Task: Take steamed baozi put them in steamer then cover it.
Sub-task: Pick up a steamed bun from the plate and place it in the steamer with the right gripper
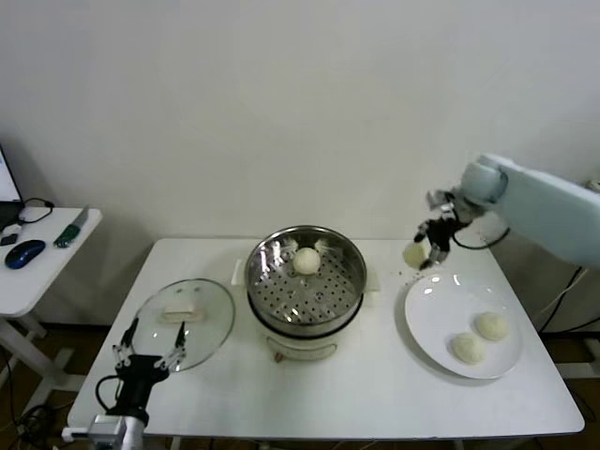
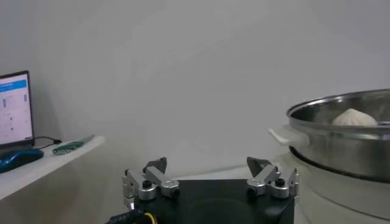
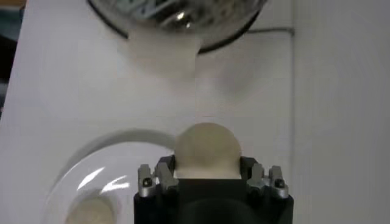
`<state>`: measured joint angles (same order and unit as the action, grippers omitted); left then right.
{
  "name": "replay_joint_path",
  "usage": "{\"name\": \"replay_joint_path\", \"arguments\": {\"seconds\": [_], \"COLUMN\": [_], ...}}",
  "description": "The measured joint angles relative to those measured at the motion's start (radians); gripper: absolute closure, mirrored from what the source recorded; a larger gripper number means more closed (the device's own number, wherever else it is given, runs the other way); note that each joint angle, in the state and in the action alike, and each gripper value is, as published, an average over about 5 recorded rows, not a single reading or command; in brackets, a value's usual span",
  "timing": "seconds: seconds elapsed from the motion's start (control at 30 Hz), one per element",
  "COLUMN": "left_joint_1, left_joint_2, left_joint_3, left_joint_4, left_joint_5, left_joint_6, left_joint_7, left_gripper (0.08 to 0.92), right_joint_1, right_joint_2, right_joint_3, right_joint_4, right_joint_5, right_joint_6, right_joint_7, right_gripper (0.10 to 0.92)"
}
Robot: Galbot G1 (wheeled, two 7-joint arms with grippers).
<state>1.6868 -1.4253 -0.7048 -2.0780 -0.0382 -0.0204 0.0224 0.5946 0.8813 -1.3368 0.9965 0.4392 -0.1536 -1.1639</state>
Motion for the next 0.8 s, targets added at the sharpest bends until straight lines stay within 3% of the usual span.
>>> {"name": "replay_joint_path", "arguments": {"seconds": [0.37, 0.8], "left_joint_1": [0.002, -0.002], "left_joint_2": [0.002, 0.009], "left_joint_3": [0.011, 0.002], "left_joint_4": [-0.011, -0.007], "left_joint_5": [-0.007, -0.021], "left_joint_6": [0.0, -0.002], "left_joint_7": [0.001, 0.002], "left_gripper": [0.177, 0.177], "right_joint_1": [0.142, 0.083], "right_joint_2": [0.229, 0.476], "right_joint_3": [-0.093, -0.149], "right_joint_4": [-0.017, -0.062], "right_joint_5": [0.241, 0.337], "right_joint_6": [-0.07, -0.111], "right_joint_7": [0.03, 0.065], "right_gripper": [0.355, 0.355]}}
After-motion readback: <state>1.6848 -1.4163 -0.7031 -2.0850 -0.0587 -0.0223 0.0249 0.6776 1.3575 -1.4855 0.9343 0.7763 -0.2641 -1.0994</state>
